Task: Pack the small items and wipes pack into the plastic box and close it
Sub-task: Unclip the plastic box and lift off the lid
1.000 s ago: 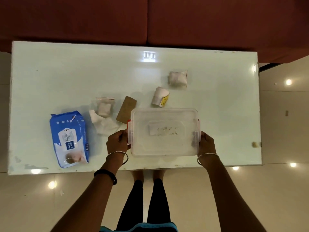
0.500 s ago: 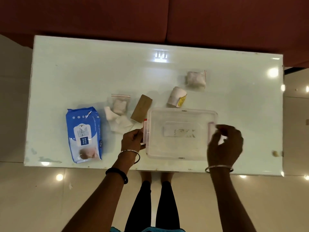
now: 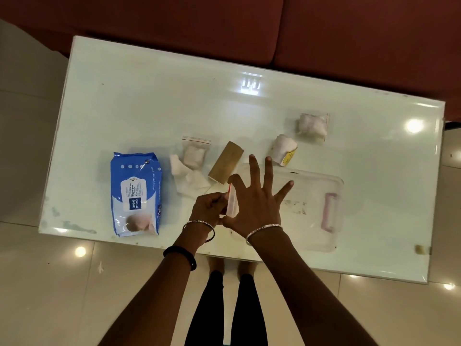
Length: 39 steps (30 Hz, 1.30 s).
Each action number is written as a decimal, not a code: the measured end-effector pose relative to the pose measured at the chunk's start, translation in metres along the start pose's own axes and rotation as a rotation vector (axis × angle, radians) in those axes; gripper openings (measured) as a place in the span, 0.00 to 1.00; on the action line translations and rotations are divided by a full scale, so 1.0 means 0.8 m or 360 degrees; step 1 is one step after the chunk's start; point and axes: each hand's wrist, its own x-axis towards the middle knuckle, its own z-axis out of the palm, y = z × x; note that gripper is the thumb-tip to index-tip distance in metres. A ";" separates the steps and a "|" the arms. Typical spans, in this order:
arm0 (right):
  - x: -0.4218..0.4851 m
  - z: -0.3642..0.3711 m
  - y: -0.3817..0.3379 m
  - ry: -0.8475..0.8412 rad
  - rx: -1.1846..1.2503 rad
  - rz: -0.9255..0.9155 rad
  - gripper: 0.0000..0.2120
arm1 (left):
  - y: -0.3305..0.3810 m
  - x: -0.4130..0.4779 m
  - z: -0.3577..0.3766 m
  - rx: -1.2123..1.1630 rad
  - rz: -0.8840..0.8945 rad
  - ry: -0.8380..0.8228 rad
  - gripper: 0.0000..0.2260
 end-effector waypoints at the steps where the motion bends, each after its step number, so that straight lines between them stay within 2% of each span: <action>1: 0.003 -0.001 -0.002 -0.0005 -0.0028 0.0011 0.38 | 0.000 0.001 0.000 0.0017 0.0015 -0.0003 0.11; 10: -0.004 -0.021 -0.001 0.0177 -0.0038 -0.0036 0.35 | 0.003 0.002 0.004 0.0406 0.0214 0.0089 0.09; 15: -0.041 -0.076 0.023 0.0296 0.0194 -0.0146 0.36 | 0.005 -0.003 0.004 0.0234 0.0046 0.0075 0.09; 18: -0.081 -0.127 0.066 0.0273 0.0238 -0.0284 0.37 | 0.007 -0.005 0.006 0.0167 -0.0030 0.0091 0.10; 21: -0.120 -0.173 0.131 0.0147 0.0233 -0.0349 0.33 | 0.008 -0.006 0.006 0.0140 -0.0054 0.0110 0.09; 25: -0.161 -0.215 0.231 0.0072 0.0246 -0.0232 0.22 | 0.008 -0.006 0.005 0.0144 -0.0053 0.0132 0.07; 27: -0.176 -0.219 0.279 0.0184 0.0265 -0.0155 0.19 | 0.009 -0.006 0.005 0.0156 -0.0047 0.0153 0.07; 31: -0.190 -0.187 0.344 0.0543 0.0440 0.0040 0.16 | 0.013 -0.009 0.006 0.0184 -0.0046 0.0183 0.08; 35: -0.171 -0.107 0.371 0.0905 0.0576 0.0216 0.10 | 0.013 -0.012 0.012 0.0226 -0.0047 0.0185 0.09; 39: -0.144 -0.020 0.378 0.1040 0.0781 0.0317 0.08 | 0.014 -0.014 0.014 0.0260 -0.0053 0.0182 0.10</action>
